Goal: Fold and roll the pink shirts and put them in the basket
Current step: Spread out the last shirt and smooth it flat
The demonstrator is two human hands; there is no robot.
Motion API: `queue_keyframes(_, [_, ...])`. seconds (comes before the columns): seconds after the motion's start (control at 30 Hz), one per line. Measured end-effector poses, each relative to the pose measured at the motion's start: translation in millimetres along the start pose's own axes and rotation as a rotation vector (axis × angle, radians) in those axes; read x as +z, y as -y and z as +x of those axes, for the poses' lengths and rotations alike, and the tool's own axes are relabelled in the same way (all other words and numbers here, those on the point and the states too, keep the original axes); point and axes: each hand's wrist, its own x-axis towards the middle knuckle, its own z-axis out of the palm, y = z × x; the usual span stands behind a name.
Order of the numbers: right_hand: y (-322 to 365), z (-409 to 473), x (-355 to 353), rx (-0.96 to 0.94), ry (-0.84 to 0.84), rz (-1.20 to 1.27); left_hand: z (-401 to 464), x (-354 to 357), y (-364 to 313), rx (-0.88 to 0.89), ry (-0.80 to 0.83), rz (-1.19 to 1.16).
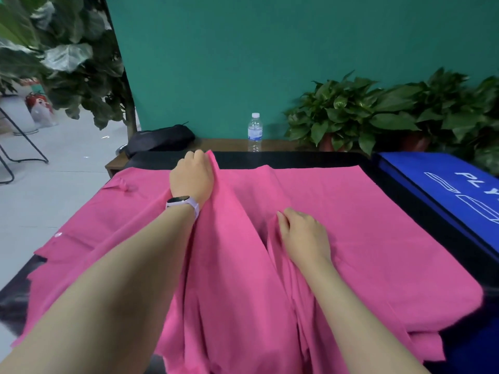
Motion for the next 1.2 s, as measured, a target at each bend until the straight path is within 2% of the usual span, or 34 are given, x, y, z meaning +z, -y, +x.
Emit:
queue_keyframes(0.13, [1.7,2.9,1.3,-0.014,0.068,-0.071,-25.8,40.2,9.6,-0.028,0.172,0.004])
queue_keyframes(0.23, [5.4,10.0,-3.2,-0.006,0.066,-0.073,-22.0,47.0,14.1,-0.035,0.185,0.022])
queue_keyframes(0.33, [14.9,49.4,-18.0,0.032,-0.234,0.086,-21.5,48.4,12.6,-0.04,0.211,0.041])
queue_keyframes(0.4, [19.4,85.2,-19.4,0.014,-0.318,0.119,-23.7,49.0,12.7,-0.045,0.223,0.045])
queue_keyframes(0.6, [-7.5,127.0,37.0,0.047,-0.021,-0.11,-20.4,56.4,18.9,-0.038,0.229,0.013])
queue_keyframes(0.8, [-17.7,114.7,63.8,-0.05,-0.05,-0.242,-19.0,62.7,22.6,-0.028,0.244,0.017])
queue_keyframes(0.97, [-13.9,106.2,58.5,0.056,0.108,-0.129,-26.9,52.3,23.7,-0.015,0.274,0.019])
queue_keyframes(1.2, [-5.9,65.3,32.5,0.06,0.13,-0.14,-64.1,11.1,23.8,-0.011,0.303,0.007])
